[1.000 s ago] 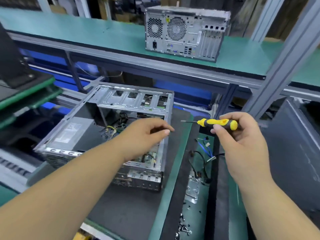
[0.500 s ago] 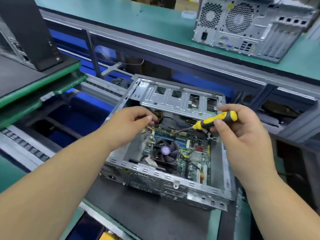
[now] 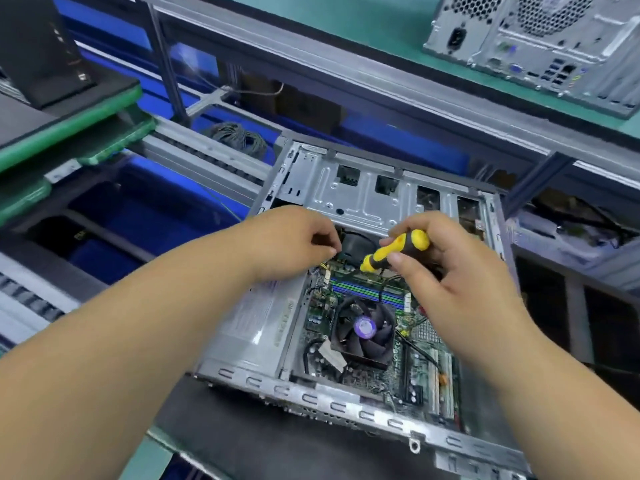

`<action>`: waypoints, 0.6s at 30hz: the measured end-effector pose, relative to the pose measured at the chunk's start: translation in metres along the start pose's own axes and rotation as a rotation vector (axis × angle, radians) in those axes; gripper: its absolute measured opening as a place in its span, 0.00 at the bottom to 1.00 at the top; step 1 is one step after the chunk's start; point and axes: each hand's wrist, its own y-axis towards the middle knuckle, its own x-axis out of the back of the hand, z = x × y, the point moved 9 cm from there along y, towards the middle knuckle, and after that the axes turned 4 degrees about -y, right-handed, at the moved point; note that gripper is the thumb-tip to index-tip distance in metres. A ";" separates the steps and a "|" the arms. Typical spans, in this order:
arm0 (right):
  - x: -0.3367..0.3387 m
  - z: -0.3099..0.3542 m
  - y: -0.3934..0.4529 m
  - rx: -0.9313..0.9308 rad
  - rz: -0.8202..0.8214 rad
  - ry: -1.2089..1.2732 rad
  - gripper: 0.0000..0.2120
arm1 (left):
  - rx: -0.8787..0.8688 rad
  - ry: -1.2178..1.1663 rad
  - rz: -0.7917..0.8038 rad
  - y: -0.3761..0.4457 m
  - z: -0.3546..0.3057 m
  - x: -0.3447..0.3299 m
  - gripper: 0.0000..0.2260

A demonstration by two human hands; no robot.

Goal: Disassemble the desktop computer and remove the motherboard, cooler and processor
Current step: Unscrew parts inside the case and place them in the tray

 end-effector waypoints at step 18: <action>-0.032 -0.049 0.021 -0.048 -0.032 -0.196 0.13 | 0.220 0.659 0.611 0.049 0.037 -0.056 0.19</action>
